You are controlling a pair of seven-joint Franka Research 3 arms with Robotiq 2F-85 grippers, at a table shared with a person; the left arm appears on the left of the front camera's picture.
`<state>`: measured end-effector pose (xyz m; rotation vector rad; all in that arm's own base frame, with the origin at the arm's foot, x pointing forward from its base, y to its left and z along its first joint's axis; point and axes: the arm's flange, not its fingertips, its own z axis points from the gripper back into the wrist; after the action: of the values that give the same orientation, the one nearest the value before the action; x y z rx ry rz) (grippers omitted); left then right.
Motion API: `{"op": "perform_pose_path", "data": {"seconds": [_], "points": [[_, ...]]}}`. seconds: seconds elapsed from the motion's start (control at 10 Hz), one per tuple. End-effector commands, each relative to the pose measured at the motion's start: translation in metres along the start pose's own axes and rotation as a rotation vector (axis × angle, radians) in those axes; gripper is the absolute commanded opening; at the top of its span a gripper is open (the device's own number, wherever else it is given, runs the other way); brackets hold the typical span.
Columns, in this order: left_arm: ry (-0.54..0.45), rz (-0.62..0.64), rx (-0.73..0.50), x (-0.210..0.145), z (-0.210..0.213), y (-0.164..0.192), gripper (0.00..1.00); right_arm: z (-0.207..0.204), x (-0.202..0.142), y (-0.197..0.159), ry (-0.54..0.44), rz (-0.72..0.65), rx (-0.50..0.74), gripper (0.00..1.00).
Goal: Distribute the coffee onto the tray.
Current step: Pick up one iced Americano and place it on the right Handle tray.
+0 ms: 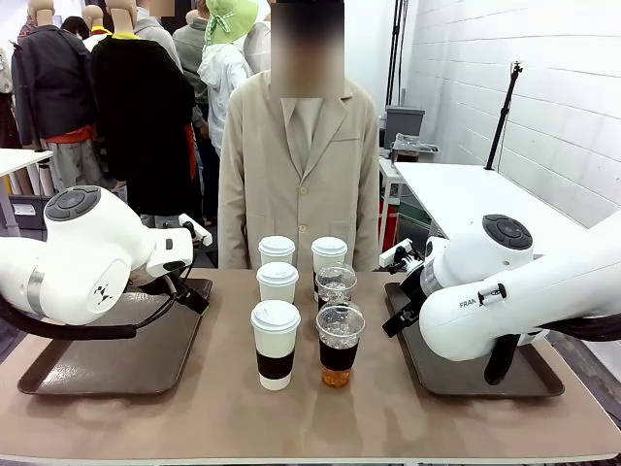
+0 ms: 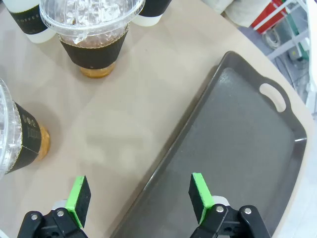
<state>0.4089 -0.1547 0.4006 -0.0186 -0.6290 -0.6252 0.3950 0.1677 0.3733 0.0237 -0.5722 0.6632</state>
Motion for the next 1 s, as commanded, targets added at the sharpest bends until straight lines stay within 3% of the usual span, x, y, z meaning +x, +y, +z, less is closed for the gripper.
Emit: {"op": "perform_pose_path", "data": {"seconds": [0.0,0.6,0.9], "points": [[0.000,0.000,0.000,0.000,0.000,0.000,1.00,0.000,0.000,0.000,0.000,0.000,0.000,1.00],[-0.031,-0.097,0.067,0.069,0.092,0.005,1.00,0.080,0.037,-0.019,-0.047,0.006,-0.001,1.00],[-0.039,-0.113,0.078,0.082,0.111,0.006,1.00,0.100,0.048,-0.017,-0.049,0.046,-0.009,1.00]]}}
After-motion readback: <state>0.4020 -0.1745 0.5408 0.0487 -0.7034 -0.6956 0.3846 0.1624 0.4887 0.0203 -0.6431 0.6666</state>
